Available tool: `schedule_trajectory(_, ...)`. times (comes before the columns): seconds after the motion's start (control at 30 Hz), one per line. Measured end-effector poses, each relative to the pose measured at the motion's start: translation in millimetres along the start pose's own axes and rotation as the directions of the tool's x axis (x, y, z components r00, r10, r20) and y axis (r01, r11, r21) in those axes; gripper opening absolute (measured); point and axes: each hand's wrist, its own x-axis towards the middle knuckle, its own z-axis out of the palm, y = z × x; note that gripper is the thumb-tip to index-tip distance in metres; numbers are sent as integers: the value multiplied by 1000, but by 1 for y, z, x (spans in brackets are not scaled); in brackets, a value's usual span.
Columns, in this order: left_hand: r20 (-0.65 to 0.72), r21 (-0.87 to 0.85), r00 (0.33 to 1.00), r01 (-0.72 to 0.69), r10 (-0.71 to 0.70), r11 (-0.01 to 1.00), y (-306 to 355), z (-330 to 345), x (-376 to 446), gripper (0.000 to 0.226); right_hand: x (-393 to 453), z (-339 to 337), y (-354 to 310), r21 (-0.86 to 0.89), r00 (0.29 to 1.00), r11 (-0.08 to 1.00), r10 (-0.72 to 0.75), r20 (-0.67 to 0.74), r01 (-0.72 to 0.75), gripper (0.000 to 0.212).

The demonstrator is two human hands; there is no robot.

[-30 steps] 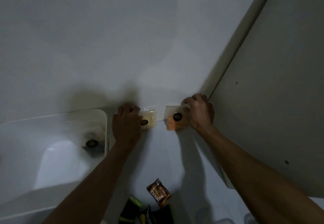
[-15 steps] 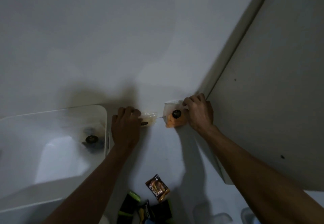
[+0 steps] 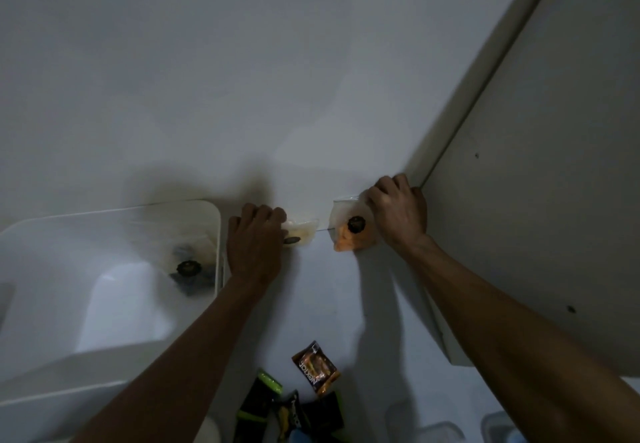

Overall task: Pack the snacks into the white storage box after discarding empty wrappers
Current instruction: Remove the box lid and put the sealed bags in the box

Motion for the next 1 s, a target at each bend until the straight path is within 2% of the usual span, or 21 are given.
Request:
schedule_trajectory(0.1,34,-2,999,7,-7,1000,0,-1,-1,27,-4,-1,2,20,1000,999,-27,2,27,8)
schedule_trajectory(0.27,102,-16,995,-12,14,1000,0,-8,-5,5,-16,-12,4,62,994,998,-39,106,33,15)
schedule_trajectory(0.4,116,-38,993,-32,36,999,2,-26,-10,13,-23,-36,-2,85,985,996,-41,169,27,27)
schedule_trajectory(0.53,112,-31,993,30,-26,999,1,-60,-8,20,-24,-71,-9,25,965,998,-56,255,51,22)
schedule_trajectory(0.77,24,-332,998,61,-56,941,-30,-168,-12,20,-14,-187,-47,19,984,999,-34,173,31,10)
schedule_trajectory(0.87,-19,-371,998,52,-64,927,-64,-212,-20,18,-8,-239,-79,77,992,997,-31,123,22,7)
schedule_trajectory(1.0,-11,-392,995,87,-99,916,-118,-251,-31,16,-5,-292,-138,225,996,973,-68,52,54,4)
